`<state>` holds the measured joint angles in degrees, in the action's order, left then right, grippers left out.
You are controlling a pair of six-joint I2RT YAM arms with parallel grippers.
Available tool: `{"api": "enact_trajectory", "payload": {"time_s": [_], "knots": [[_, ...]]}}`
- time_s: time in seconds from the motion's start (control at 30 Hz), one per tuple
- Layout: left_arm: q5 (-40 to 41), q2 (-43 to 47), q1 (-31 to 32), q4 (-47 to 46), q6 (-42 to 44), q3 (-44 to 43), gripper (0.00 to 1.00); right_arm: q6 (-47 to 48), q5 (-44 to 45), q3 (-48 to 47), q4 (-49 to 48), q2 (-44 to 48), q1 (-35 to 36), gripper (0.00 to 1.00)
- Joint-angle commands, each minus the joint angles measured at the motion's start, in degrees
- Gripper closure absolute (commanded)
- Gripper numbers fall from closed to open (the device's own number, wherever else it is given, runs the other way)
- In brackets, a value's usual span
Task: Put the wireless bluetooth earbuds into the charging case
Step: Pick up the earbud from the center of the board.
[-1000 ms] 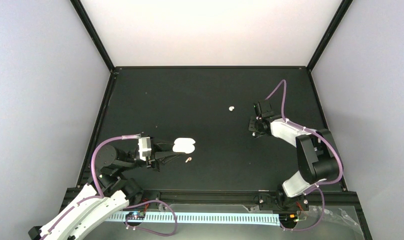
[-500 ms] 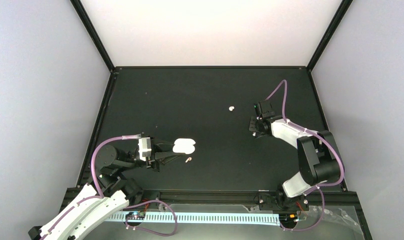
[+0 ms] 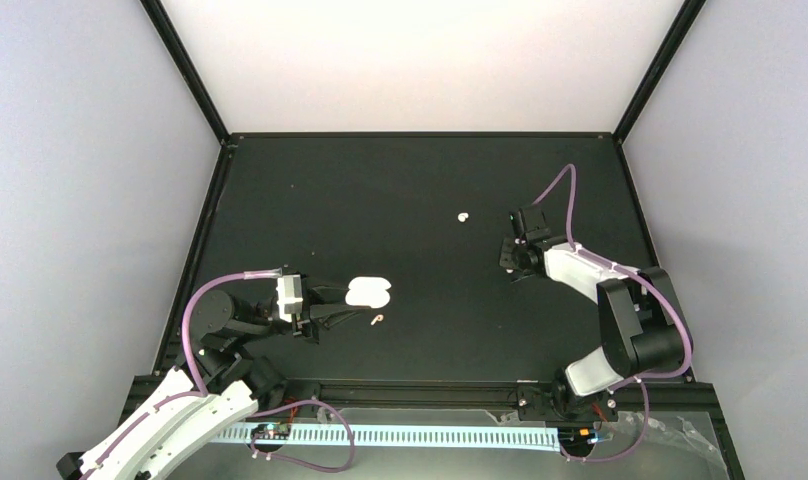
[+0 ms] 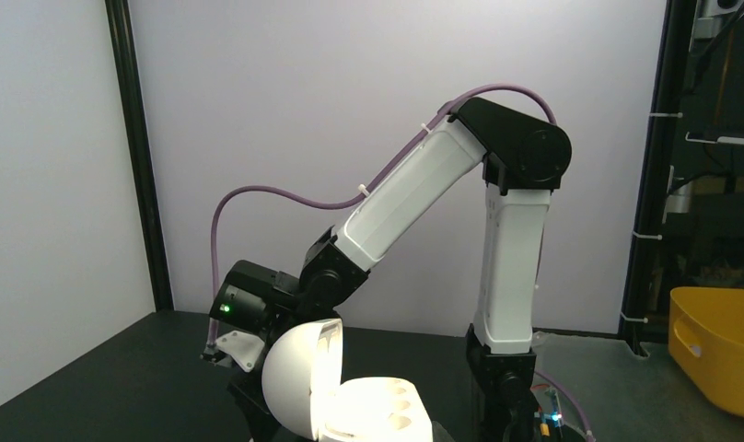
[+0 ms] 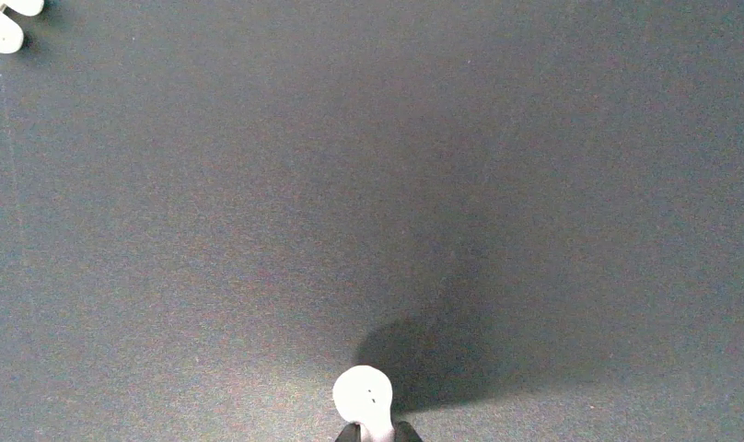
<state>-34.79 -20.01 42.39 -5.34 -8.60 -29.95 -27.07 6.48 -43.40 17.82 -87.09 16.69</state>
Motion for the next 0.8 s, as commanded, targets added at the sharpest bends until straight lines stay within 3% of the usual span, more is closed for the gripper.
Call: {"api": "enact_trajectory", "payload": {"time_s": [0.0,0.1,0.23,0.4,0.6,0.77], "knots": [[-1.0,-0.3,-0.2,-0.7,-0.3,-1.2,0.98,0.6,1.1,0.3,-0.1,1.4,0.1,0.93],[-0.8,-0.3,-0.2,-0.6,-0.3,-1.1,0.98,0.6,1.3,0.2,0.0,2.0,0.1,0.99],[-0.7,-0.2,-0.2,-0.6,-0.2,-1.2,0.98,-0.1,0.6,0.4,0.9,5.6,0.1,0.99],[-0.7,-0.1,-0.2,-0.6,0.0,-1.2,0.98,1.8,-2.6,0.2,3.4,18.0,2.7,0.99],[-2.9,0.1,-0.2,-1.8,-0.1,-0.9,0.98,11.3,-27.5,-3.2,3.3,38.6,8.3,0.99],[-6.8,-0.8,-0.2,-3.5,0.0,-0.7,0.98,16.5,-43.1,-10.8,9.7,45.2,13.1,0.99]]}}
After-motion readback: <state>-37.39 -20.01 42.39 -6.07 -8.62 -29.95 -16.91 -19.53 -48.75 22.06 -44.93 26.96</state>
